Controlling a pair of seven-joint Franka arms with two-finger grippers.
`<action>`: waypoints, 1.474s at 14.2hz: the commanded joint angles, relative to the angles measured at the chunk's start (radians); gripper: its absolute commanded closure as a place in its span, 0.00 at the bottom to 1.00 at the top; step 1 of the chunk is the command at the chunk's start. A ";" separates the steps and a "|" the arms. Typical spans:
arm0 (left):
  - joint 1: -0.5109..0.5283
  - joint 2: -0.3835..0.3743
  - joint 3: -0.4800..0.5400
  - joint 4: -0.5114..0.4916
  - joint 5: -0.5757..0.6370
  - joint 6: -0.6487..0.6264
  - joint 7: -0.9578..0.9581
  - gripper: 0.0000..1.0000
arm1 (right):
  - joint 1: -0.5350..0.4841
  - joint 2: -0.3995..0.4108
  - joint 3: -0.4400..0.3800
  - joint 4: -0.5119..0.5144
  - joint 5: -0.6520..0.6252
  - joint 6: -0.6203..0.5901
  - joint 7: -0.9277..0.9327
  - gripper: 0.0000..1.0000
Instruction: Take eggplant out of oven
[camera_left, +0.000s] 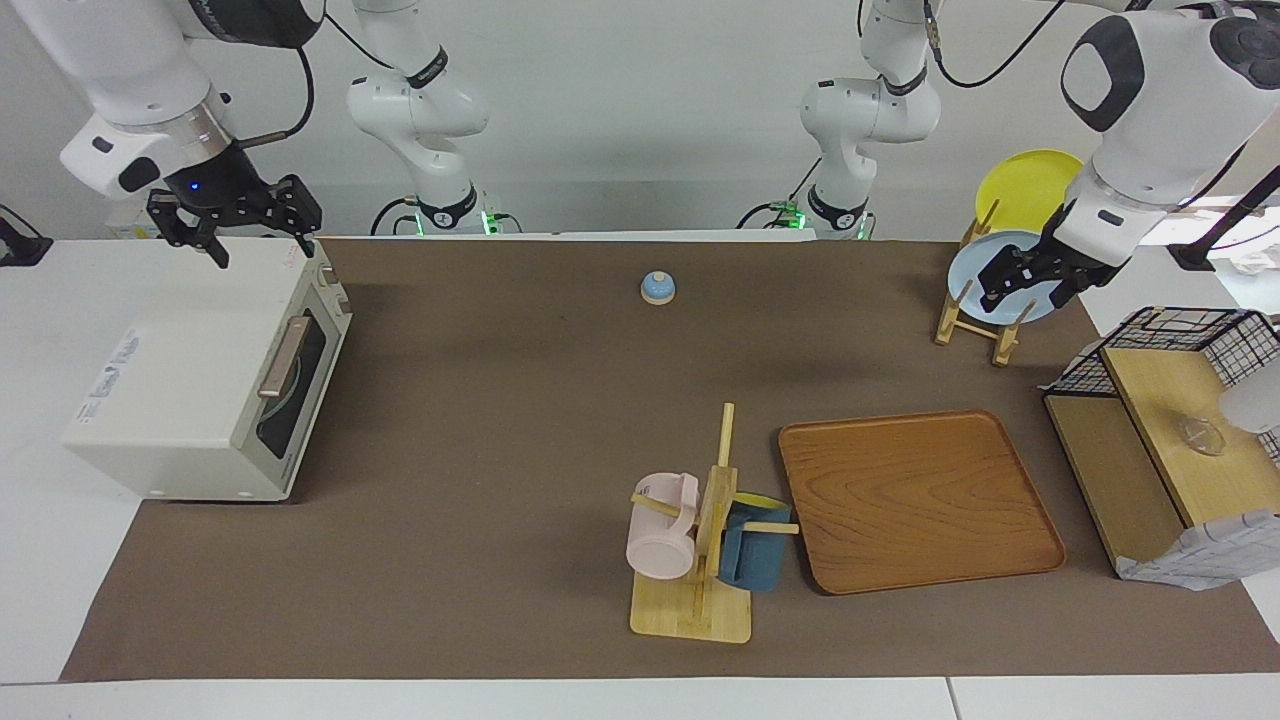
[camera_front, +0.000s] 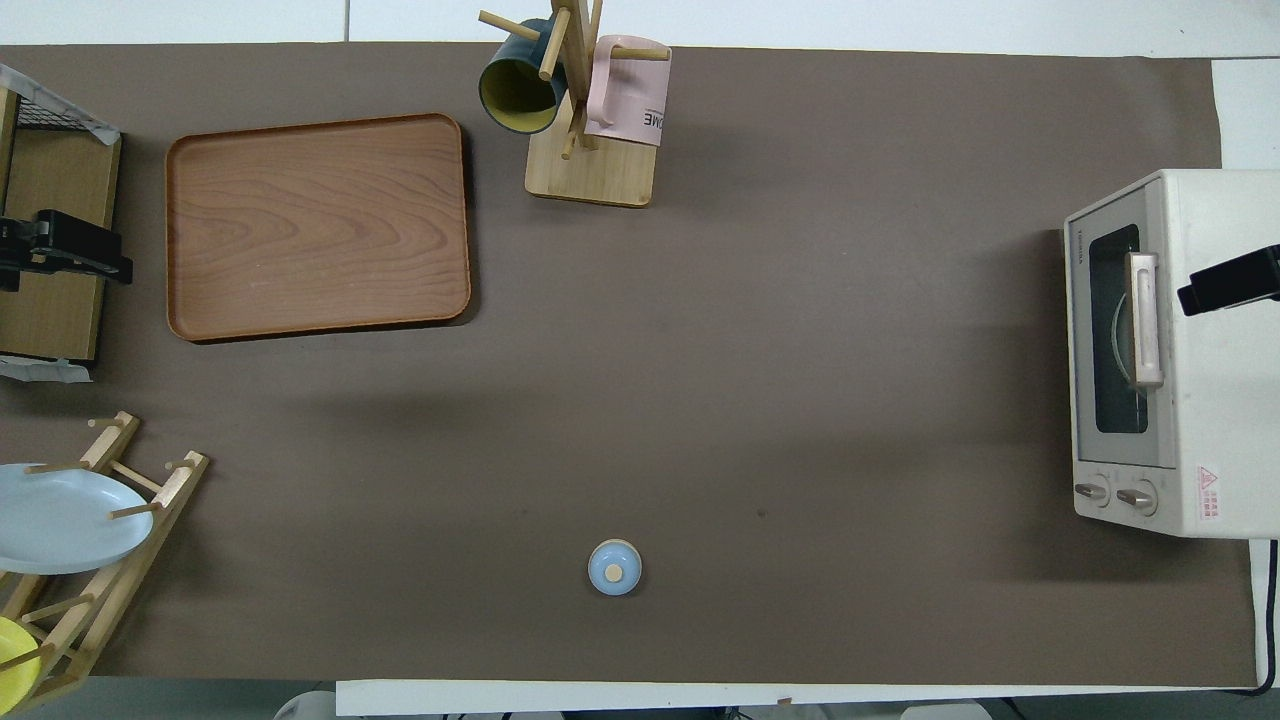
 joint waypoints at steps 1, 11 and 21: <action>-0.007 -0.033 -0.006 -0.005 0.001 -0.017 0.010 0.00 | 0.001 -0.010 -0.002 -0.017 -0.007 0.007 0.011 0.00; 0.005 -0.036 0.006 -0.008 0.002 -0.024 0.002 0.00 | -0.007 -0.031 -0.002 -0.152 -0.008 0.114 -0.013 0.91; 0.006 -0.038 0.006 -0.008 0.002 -0.024 0.002 0.00 | -0.010 0.059 -0.002 -0.351 -0.151 0.404 -0.013 1.00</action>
